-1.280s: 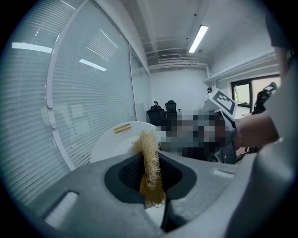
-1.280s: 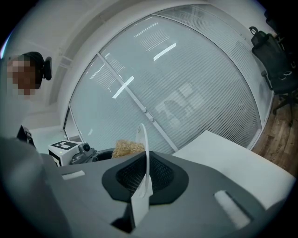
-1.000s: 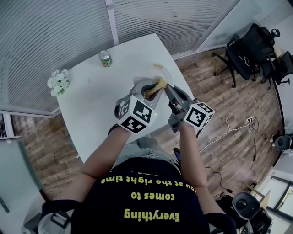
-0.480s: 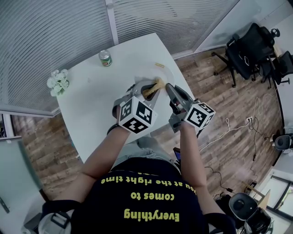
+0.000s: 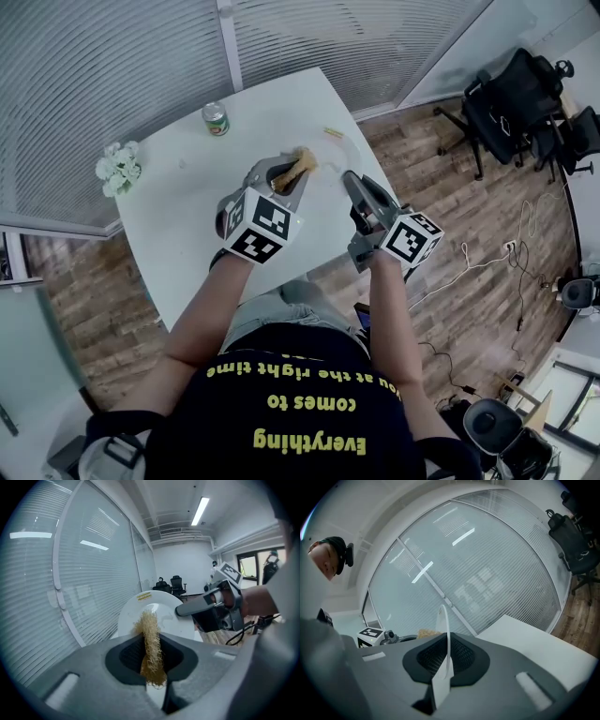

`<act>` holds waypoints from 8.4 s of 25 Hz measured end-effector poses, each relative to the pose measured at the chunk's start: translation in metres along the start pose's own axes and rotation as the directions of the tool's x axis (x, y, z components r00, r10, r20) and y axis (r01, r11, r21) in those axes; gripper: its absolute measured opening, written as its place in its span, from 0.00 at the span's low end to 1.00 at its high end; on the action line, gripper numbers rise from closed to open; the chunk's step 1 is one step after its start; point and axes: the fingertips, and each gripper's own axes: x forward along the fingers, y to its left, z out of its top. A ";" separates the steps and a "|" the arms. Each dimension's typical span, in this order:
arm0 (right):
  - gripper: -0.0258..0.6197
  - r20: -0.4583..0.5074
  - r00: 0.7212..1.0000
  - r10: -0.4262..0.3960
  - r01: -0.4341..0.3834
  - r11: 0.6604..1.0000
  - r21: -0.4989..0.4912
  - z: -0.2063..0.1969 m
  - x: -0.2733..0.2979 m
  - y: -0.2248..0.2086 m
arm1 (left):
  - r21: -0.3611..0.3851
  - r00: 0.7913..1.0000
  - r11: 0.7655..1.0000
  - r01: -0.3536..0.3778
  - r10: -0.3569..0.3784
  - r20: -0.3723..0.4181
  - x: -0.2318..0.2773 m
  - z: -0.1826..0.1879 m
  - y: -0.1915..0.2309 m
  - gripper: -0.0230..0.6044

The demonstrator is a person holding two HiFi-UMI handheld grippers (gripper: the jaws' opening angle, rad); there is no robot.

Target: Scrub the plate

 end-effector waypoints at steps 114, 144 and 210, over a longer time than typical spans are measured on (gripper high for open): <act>0.06 0.101 0.993 -0.058 0.057 0.998 0.010 0.024 -0.017 -0.009 | 0.031 0.992 0.991 0.129 -0.129 -0.015 0.016 0.003 -0.053 0.11; 0.06 0.114 0.993 -0.041 0.038 0.999 0.035 0.021 -0.016 -0.012 | 0.085 0.980 0.977 0.197 -0.197 -0.008 0.020 0.012 -0.090 0.11; 0.06 0.120 0.992 0.045 -0.059 0.992 0.115 0.020 0.005 0.001 | 0.042 0.989 0.988 0.150 -0.150 -0.009 0.008 0.002 -0.072 0.11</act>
